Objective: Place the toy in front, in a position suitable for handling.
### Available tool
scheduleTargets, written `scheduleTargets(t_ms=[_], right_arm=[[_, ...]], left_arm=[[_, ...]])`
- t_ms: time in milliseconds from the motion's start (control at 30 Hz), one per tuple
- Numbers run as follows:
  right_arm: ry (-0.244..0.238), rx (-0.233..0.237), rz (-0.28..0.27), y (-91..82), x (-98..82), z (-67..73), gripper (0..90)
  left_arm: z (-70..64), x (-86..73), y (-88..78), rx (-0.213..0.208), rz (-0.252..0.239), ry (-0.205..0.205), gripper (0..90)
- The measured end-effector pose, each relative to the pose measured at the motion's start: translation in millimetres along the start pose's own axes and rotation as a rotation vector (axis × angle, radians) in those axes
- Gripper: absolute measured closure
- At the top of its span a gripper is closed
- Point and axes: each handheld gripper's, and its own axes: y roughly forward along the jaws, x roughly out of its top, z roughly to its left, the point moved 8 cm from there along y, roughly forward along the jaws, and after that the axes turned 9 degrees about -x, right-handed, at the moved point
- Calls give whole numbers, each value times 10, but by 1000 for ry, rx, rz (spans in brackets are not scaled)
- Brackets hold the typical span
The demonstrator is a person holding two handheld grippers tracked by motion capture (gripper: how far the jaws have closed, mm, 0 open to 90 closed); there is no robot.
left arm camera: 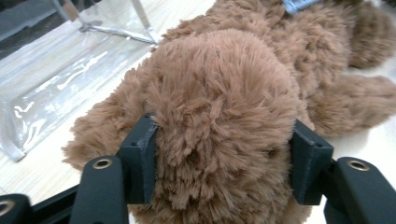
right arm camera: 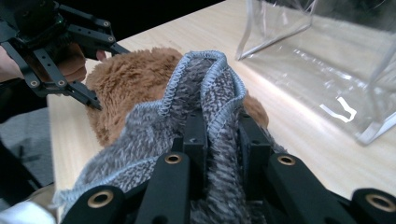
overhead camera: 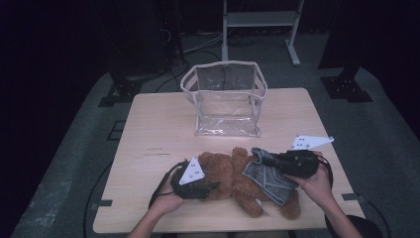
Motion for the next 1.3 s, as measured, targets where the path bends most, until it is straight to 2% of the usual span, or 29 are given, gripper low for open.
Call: scheduleTargets(t_ms=[33,133,200,233,267,333,433,533,567,700,833,933,1033,1067,1200,1300], right_arm=[[3,5,4,2,-20,9,759],[-15,23,17,83,-51,125,757],[-20,46,17,141,-15,203,755],[-27,51,18,164,-3,226,754],[-41,51,20,194,8,248,754],[-50,38,27,226,11,229,755],[-33,26,28,228,-22,111,757],[24,18,20,214,-84,-53,758],[29,8,21,206,-95,-82,758],[59,-47,32,171,-167,-254,760],[96,-96,83,159,-294,-457,762],[135,-97,52,67,-253,-562,763],[149,-65,3,-45,-121,-523,762],[141,-44,-12,-80,-61,-469,762],[100,21,-19,-73,39,-231,759],[76,49,-1,19,7,-91,758]], left_arm=[[-21,6,-8,-13,-3,7,338],[-7,41,16,-26,-19,-9,161],[20,53,55,-7,-14,-3,124],[25,43,63,2,-5,10,155],[33,28,61,14,3,20,226],[53,6,40,21,-11,8,312],[61,5,23,16,-41,-16,353],[62,20,30,20,-49,-14,343],[63,19,30,19,-54,-14,336],[52,-3,20,11,-54,-5,320],[41,-24,15,4,-43,-1,323],[15,-51,-4,-7,-35,9,325],[4,-67,-14,-8,-34,14,325],[3,-65,-12,-7,-33,15,329],[5,-63,-10,0,-26,18,345],[-5,-77,-18,5,-25,8,347]])
